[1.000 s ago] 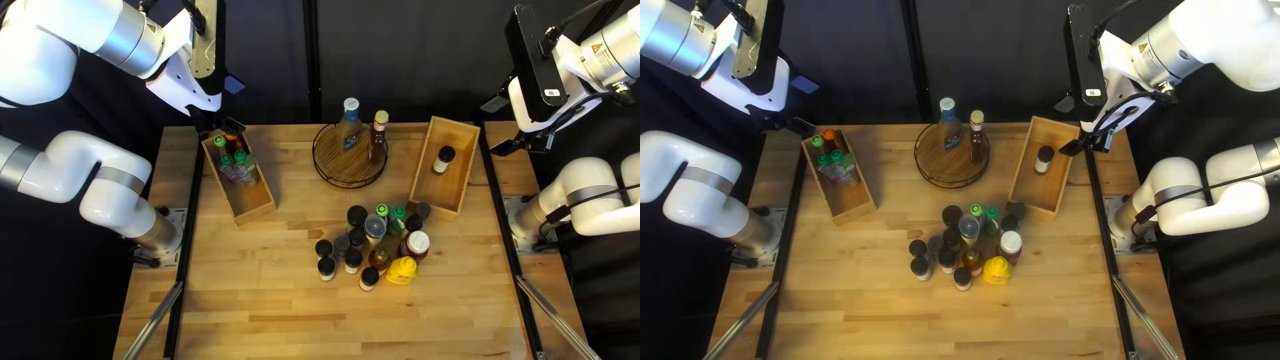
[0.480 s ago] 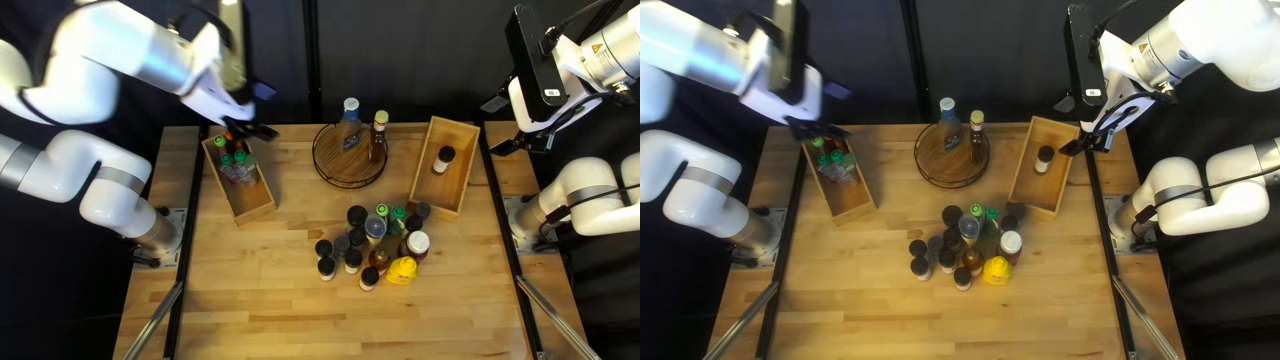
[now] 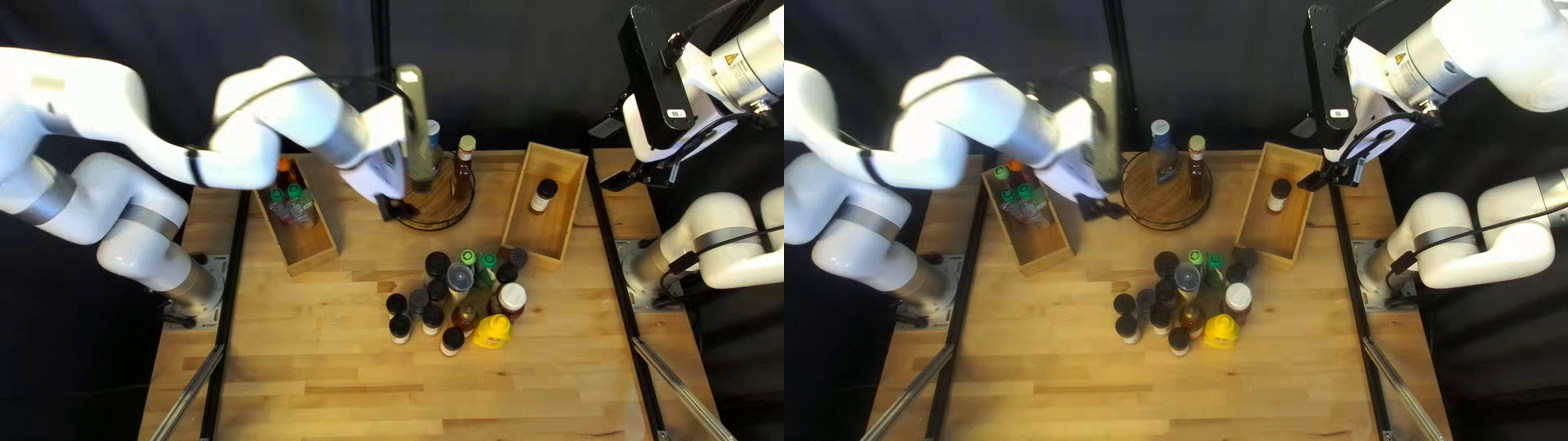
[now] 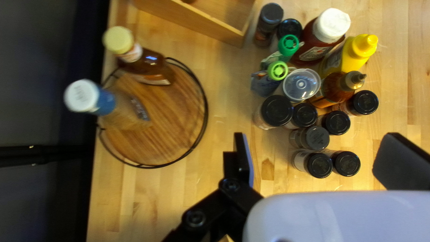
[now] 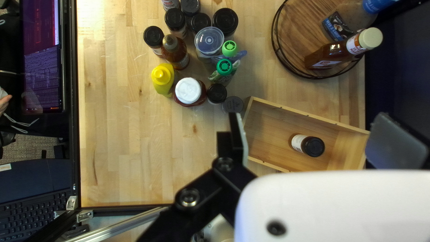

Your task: Separate condiments, baby food and spices and place it in 3 different racks/containers

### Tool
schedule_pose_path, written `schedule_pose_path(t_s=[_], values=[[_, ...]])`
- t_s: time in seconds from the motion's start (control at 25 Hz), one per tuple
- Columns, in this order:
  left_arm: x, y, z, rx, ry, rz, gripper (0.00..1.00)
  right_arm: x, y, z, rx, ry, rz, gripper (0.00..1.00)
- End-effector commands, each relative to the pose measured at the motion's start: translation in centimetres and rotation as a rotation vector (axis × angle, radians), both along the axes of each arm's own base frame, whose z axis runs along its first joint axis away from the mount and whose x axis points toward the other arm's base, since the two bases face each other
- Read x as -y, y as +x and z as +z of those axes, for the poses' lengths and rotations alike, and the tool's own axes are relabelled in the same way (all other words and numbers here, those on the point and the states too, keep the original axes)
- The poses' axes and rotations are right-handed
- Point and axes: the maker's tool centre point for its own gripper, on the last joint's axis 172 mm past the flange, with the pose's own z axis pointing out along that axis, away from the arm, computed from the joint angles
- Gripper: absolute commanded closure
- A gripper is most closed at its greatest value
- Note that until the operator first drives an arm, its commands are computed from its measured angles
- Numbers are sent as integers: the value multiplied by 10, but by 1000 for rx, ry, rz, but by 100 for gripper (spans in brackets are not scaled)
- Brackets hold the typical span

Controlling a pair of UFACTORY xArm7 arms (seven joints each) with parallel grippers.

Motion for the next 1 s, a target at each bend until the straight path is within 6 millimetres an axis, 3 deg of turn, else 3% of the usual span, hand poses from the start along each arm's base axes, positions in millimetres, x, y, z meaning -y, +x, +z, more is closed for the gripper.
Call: schedule_pose_path(t_s=[0.04,0.48,0.8,1.0], values=[[2,32,-33,-17,-24,-12,0,0,0,0,0,0,0,0],[17,95,-96,-23,-41,-118,0,0,0,0,0,0,0,0],[23,119,-115,12,-47,-198,0,0,0,0,0,0,0,0],[21,121,-133,2,-47,-229,0,0,0,0,0,0,0,0]])
